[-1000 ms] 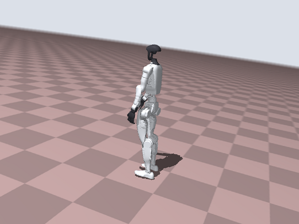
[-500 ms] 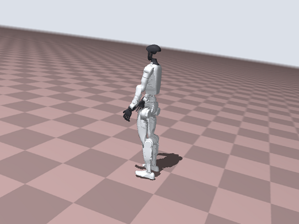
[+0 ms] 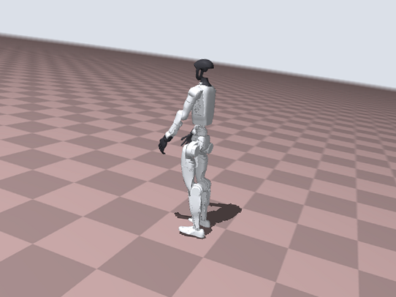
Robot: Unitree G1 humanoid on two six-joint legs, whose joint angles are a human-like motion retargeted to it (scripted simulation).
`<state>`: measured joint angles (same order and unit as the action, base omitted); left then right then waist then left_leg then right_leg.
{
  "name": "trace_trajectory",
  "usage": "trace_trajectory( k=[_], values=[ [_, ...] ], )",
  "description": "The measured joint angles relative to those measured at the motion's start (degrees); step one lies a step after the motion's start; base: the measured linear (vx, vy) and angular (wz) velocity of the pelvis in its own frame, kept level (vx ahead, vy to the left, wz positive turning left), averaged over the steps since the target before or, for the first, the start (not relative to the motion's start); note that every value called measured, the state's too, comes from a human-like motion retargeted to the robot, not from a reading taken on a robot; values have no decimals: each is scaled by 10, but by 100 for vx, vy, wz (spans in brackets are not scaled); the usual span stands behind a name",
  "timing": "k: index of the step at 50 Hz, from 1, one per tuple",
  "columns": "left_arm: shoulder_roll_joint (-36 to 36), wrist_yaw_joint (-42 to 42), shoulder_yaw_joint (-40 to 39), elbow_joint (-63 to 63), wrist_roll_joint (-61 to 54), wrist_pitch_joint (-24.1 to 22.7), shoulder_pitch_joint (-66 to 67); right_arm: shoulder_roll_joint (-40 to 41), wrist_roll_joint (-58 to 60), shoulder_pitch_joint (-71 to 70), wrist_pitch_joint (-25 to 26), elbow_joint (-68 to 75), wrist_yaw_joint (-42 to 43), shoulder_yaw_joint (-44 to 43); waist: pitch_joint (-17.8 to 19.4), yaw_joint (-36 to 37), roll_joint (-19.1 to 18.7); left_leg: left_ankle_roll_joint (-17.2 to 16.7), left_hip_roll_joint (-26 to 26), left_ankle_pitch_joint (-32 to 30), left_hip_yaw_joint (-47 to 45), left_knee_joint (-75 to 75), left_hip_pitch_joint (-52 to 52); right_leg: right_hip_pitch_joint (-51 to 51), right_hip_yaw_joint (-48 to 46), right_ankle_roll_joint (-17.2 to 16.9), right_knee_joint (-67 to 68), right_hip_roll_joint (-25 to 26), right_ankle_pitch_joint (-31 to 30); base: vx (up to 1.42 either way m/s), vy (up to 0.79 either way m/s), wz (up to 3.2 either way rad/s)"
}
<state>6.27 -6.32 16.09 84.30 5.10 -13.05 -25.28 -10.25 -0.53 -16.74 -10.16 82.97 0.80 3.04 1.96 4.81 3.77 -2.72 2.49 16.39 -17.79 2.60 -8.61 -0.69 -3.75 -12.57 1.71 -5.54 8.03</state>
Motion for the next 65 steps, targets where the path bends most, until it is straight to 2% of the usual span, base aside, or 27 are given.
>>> trace_trajectory(
  k=[25, 48, 60, 65],
  values=[
    [44, -7, -81, 59, -43, -1, 84, -2, 2, 13, -9, 9, 1, -6, 11, 14, 3, -1, 0, 3, -6, -1, 4, 5, 7, -4, -2, 1, 2, 0, 0, 0],
    [45, 6, -60, -2, -53, -11, 58, 13, -7, -8, -12, -23, 19, 13, 13, 21, 14, 2, -7, 13, -12, -11, 14, 9, 14, -8, -10, 7, 11, 2, -1, -3],
    [64, 12, -61, -17, -20, 3, 75, 14, -16, 6, -6, -15, 16, 19, 11, 29, 31, 30, -4, 17, -25, -58, 9, 0, 34, 12, 19, -1, 35, 15, -5, -13],
    [79, 16, -72, -35, 13, 12, 97, 16, -44, 8, -5, -13, 11, 37, 29, 46, 50, 53, -7, 22, -34, -139, 21, -14, 52, 21, 38, -13, 41, 17, -11, -28]
  ],
)
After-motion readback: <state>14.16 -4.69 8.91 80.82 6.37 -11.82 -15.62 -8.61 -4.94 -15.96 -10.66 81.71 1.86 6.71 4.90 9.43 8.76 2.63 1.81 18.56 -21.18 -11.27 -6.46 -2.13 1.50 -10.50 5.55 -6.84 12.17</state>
